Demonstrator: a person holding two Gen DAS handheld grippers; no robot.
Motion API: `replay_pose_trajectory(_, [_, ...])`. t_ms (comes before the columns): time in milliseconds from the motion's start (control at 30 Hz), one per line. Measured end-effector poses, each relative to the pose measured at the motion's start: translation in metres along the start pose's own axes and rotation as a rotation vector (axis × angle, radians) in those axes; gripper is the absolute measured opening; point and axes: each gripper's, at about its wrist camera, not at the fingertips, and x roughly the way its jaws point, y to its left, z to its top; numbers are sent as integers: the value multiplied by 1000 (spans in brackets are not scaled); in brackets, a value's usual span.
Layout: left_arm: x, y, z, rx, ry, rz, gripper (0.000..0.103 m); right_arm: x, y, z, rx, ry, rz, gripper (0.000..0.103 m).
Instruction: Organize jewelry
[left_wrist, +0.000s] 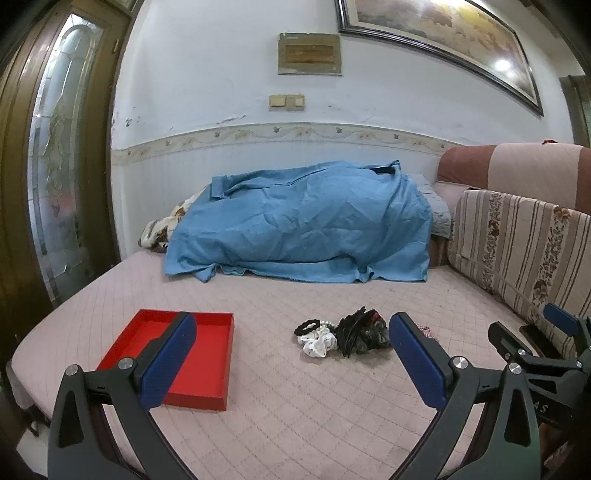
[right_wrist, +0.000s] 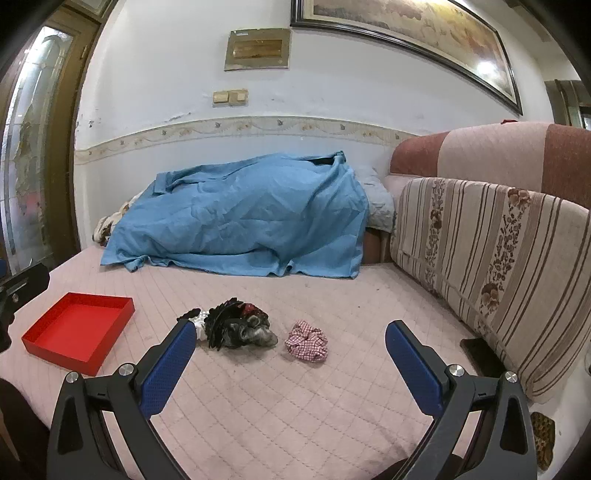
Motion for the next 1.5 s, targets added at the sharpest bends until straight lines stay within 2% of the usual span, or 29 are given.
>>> replay_pose_trajectory(200, [-3,-8,5,14,-13,4,103,-3,-4,0,-4,-17,-8,103])
replay_pose_trajectory(400, [12,-17,1,67,30,-20,103,1,-11,0,9,-16,-29,103])
replay_pose_trajectory(833, [78,-7,-22,13,214,-29,103,50,-10,-14,-2,111,-31,103])
replay_pose_trajectory(1200, [115,-1,-37,-14,308,-28,103,85,-2,-19,-28,186,-17,103])
replay_pose_trajectory(1500, [135,7,-44,-21,352,-21,103,105,-3,-27,-23,238,-15,103])
